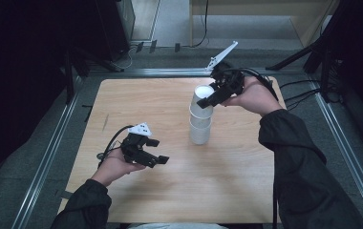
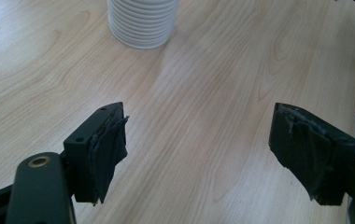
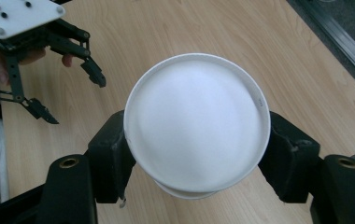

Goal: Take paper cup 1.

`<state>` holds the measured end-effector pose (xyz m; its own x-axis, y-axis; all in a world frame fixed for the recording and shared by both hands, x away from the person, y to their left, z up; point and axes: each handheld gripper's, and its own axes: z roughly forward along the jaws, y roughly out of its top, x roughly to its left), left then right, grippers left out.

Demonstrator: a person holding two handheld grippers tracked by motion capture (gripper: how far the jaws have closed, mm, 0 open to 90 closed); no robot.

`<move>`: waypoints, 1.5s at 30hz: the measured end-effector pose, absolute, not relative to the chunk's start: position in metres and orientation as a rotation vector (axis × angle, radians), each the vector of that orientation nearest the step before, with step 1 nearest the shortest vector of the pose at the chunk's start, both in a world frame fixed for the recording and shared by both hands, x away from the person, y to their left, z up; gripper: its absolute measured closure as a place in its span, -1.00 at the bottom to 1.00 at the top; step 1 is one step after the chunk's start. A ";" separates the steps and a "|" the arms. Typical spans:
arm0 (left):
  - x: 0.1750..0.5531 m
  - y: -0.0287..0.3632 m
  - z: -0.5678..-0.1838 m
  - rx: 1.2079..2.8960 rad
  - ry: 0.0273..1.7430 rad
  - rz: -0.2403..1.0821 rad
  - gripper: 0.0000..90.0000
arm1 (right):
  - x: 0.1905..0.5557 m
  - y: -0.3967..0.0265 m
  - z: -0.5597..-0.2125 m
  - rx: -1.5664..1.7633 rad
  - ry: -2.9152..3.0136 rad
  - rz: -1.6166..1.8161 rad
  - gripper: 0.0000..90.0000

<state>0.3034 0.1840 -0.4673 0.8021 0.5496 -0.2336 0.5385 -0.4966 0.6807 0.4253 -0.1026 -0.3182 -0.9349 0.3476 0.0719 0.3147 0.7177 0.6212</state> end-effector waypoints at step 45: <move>0.303 0.179 -0.465 2.169 0.740 0.019 -0.57 | 0.344 -0.112 -0.366 0.295 2.932 1.079 -0.23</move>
<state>0.3026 0.1791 -0.4645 0.8268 0.5136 -0.2294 0.5011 -0.4874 0.7151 0.3437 -0.1115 -0.3655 -0.9824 0.1768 0.0611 0.1742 0.7459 0.6429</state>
